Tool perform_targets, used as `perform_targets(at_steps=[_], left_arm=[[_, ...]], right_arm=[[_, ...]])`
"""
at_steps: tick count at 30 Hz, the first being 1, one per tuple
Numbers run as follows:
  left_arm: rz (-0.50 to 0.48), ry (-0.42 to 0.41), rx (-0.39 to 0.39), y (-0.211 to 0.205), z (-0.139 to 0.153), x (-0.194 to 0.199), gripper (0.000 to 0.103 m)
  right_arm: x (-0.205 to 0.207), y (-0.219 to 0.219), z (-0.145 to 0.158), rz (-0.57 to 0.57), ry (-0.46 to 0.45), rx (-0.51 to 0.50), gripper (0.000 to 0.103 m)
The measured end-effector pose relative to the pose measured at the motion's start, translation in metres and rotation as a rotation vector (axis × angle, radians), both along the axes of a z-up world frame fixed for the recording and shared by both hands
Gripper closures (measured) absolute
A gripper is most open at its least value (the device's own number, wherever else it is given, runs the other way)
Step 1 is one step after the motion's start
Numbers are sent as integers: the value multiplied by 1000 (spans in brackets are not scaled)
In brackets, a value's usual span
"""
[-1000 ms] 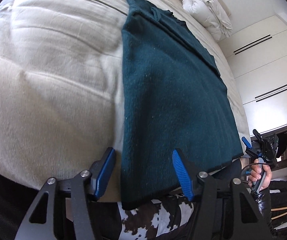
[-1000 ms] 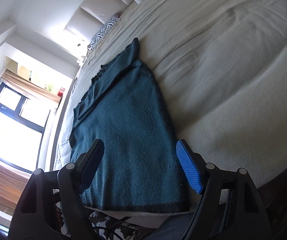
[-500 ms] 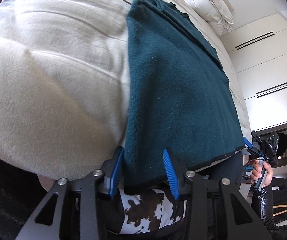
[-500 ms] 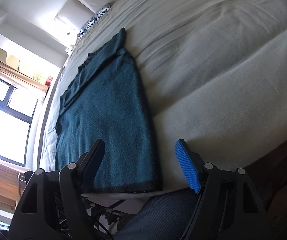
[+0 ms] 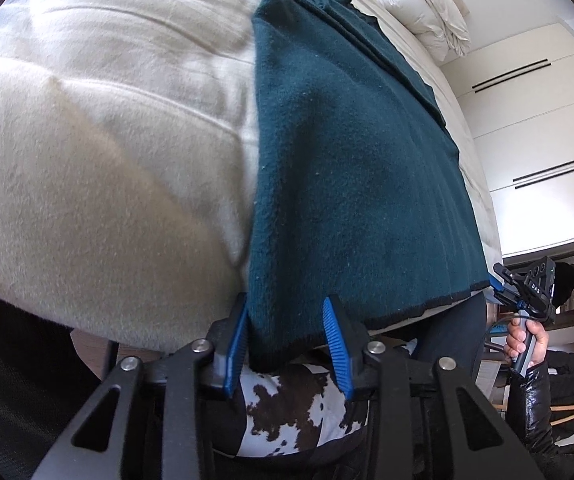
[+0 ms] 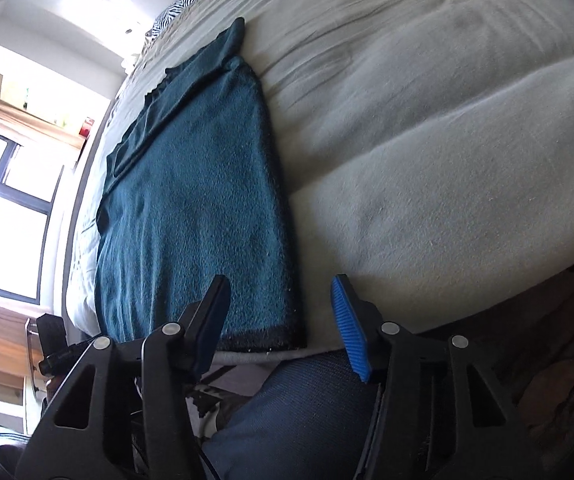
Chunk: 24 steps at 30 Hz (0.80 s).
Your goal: Fold small clothes
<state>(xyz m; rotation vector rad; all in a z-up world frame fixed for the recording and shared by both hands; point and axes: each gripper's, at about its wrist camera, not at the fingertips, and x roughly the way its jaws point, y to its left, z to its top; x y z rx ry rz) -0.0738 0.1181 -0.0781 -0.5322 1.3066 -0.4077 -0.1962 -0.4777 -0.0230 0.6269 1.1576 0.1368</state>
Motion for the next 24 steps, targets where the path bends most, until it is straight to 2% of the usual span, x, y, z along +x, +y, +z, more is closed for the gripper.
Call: perform_targets(at_steps=[4,9,11,17,24], left_arm=[[-6,11,3,1,-2,-1,78],[3,22,-9,4,-5,-3,83],[6,26,-7,5,-7,-4,92],[14,25,-28,10,-7,-5,95],[28,28,-59,14,-8,-6,96]], right_arm=[[-1,1,-1,5,9,7,55],[-1,1,-3,9,13,19,55],[-1,3,-3,17,17,17,55],[0,3,-3,28,24,18,55],[-1,0,-4,38,45,18,62]])
